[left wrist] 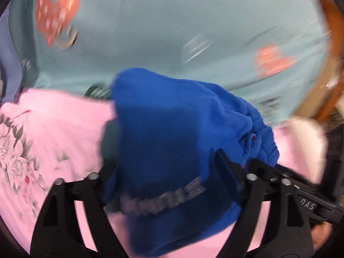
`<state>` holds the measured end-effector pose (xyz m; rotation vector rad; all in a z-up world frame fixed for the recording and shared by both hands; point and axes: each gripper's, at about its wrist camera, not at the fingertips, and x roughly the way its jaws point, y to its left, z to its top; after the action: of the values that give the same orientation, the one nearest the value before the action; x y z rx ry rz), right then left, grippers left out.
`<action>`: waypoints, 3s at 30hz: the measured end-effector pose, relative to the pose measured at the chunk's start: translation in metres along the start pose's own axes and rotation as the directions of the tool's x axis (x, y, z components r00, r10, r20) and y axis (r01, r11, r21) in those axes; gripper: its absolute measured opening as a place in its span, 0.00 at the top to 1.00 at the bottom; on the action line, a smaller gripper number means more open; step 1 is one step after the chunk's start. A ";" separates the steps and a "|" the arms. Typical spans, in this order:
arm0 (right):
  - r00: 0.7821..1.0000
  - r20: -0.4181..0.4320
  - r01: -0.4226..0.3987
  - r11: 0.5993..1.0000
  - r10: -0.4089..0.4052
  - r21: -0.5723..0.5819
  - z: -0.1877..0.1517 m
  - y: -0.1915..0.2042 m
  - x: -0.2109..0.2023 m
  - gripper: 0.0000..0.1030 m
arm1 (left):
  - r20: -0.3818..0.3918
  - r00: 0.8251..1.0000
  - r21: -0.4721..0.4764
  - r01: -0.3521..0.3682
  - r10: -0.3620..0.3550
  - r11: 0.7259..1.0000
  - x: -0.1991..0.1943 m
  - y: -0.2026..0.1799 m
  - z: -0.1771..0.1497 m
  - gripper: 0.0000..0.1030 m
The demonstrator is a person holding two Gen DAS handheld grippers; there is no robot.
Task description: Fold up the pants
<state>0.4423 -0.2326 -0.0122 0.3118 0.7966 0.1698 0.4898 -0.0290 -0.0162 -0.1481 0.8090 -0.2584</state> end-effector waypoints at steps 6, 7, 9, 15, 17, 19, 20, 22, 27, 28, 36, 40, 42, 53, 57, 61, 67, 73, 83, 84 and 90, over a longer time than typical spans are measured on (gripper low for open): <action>0.994 0.098 0.042 0.997 -0.048 0.059 -0.035 -0.035 -0.020 0.38 | -0.052 0.996 -0.116 -0.074 0.069 0.990 -0.010 0.060 -0.027 0.07; 0.995 0.097 0.033 0.998 -0.038 0.055 -0.040 -0.036 -0.037 0.38 | -0.038 0.997 -0.121 -0.079 0.075 0.990 -0.031 0.063 -0.035 0.07; 0.996 0.088 0.023 1.000 -0.025 0.021 -0.051 -0.034 -0.075 0.36 | 0.005 0.991 -0.098 -0.133 0.134 0.986 -0.072 0.056 -0.053 0.04; 0.984 0.163 0.100 0.976 -0.068 -0.193 -0.118 0.010 -0.212 0.01 | 0.110 0.979 0.077 -0.183 0.174 0.980 -0.204 0.002 -0.135 0.02; 0.979 0.188 0.112 0.971 -0.072 -0.212 -0.144 0.015 -0.249 0.01 | 0.114 0.984 0.102 -0.150 0.139 0.983 -0.238 -0.012 -0.167 0.02; 0.976 0.203 0.128 0.969 -0.085 -0.210 -0.171 0.018 -0.280 0.01 | 0.113 0.988 0.111 -0.117 0.105 0.987 -0.267 -0.021 -0.198 0.02; 0.975 0.204 0.135 0.968 -0.091 -0.213 -0.182 0.019 -0.290 0.01 | 0.114 0.988 0.104 -0.113 0.101 0.988 -0.277 -0.024 -0.211 0.02; 0.970 0.221 0.146 0.966 -0.098 -0.212 -0.208 0.019 -0.312 0.01 | 0.139 0.986 0.075 -0.108 0.097 0.991 -0.300 -0.026 -0.235 0.02; 0.962 0.251 0.165 0.964 -0.111 -0.207 -0.261 0.016 -0.346 0.01 | 0.142 0.980 0.077 -0.152 0.140 0.985 -0.337 -0.037 -0.281 0.02; 0.962 0.246 0.172 0.963 -0.118 -0.209 -0.270 0.014 -0.349 0.01 | 0.142 0.978 0.085 -0.163 0.150 0.983 -0.343 -0.040 -0.290 0.02; 0.965 0.223 0.179 0.970 -0.139 -0.166 -0.300 0.003 -0.362 0.01 | 0.160 0.974 0.101 -0.178 0.161 0.979 -0.368 -0.053 -0.321 0.02; 0.963 0.230 0.183 0.970 -0.144 -0.160 -0.307 0.001 -0.367 0.01 | 0.162 0.973 0.098 -0.183 0.165 0.978 -0.371 -0.056 -0.324 0.02; 0.963 0.230 0.179 0.971 -0.140 -0.159 -0.310 0.002 -0.369 0.01 | 0.171 0.969 0.097 -0.199 0.181 0.975 -0.373 -0.056 -0.324 0.02; 0.964 0.227 0.177 0.969 -0.136 -0.173 -0.317 0.007 -0.370 0.01 | 0.190 0.956 0.103 -0.245 0.223 0.964 -0.375 -0.057 -0.324 0.02; 0.965 0.223 0.176 0.969 -0.136 -0.175 -0.317 0.007 -0.368 0.01 | 0.189 0.956 0.101 -0.248 0.226 0.964 -0.374 -0.058 -0.324 0.02; 0.966 0.221 0.178 0.968 -0.137 -0.175 -0.318 0.008 -0.367 0.01 | 0.193 0.953 0.102 -0.256 0.233 0.961 -0.372 -0.056 -0.324 0.02; 0.966 0.221 0.177 0.969 -0.136 -0.175 -0.318 0.007 -0.366 0.01 | 0.192 0.951 0.090 -0.263 0.242 0.961 -0.370 -0.053 -0.325 0.02; 0.966 0.217 0.178 0.968 -0.138 -0.178 -0.317 0.006 -0.365 0.01 | 0.196 0.950 0.090 -0.265 0.243 0.960 -0.371 -0.053 -0.325 0.02; 0.967 0.213 0.176 0.968 -0.136 -0.179 -0.318 0.004 -0.364 0.01 | 0.216 0.943 0.096 -0.277 0.252 0.956 -0.374 -0.055 -0.323 0.02; 0.967 0.214 0.178 0.967 -0.138 -0.180 -0.318 0.004 -0.364 0.01 | 0.214 0.944 0.095 -0.276 0.251 0.956 -0.374 -0.055 -0.323 0.02; 0.968 0.209 0.176 0.967 -0.137 -0.182 -0.319 0.004 -0.362 0.01 | 0.214 0.945 0.090 -0.273 0.249 0.958 -0.373 -0.054 -0.323 0.02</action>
<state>-0.0381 -0.2578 0.0236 0.0728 0.6005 0.0676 -0.0019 0.0149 0.0349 0.0465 0.6025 -0.0381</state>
